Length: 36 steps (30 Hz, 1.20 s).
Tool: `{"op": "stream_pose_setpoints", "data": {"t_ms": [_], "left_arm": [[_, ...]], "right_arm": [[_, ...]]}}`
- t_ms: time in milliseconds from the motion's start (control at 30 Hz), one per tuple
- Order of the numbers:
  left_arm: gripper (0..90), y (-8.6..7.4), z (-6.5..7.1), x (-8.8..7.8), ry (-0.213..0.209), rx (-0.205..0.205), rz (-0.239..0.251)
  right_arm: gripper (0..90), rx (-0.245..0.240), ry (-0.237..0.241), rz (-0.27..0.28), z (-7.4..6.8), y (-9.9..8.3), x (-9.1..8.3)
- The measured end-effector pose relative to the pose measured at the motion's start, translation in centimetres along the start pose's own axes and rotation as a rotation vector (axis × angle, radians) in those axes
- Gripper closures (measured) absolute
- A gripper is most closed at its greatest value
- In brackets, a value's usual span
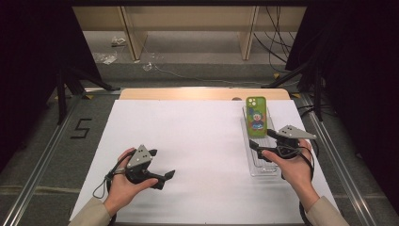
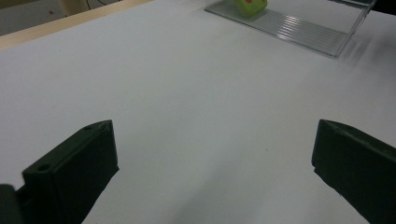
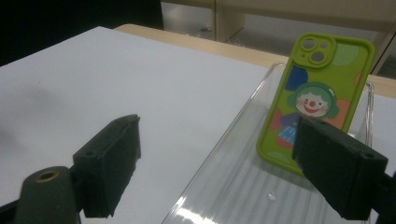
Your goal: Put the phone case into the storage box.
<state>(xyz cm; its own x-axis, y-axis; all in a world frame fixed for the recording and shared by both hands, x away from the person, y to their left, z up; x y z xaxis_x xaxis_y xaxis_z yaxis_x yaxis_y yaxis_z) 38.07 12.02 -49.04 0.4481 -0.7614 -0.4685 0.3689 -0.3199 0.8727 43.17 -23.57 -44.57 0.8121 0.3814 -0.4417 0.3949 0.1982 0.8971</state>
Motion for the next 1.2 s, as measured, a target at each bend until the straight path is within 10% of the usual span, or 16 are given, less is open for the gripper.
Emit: {"op": "stream_pose_setpoints", "data": {"t_ms": [1200], "left_arm": [[0.0,0.0,-0.1,-0.1,0.004,-0.003,0.004]], "right_arm": [[16.7,-0.019,0.023,0.019,-0.1,-1.8,-2.0]]}}
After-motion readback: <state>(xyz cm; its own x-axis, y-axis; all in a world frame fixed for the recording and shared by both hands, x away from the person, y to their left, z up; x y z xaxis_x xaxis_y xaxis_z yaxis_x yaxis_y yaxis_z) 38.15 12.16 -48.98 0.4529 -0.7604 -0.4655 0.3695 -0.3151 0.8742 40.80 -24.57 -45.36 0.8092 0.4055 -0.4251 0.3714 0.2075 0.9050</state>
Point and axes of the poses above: each handheld gripper's, and its own axes: x roughly forward along the jaws, y roughly out of its top, z roughly to its right, the point moved 7 cm from there along x, roughly forward along the jaws, and after that the axes turned 9 degrees about -y, right-handed, at the moved point
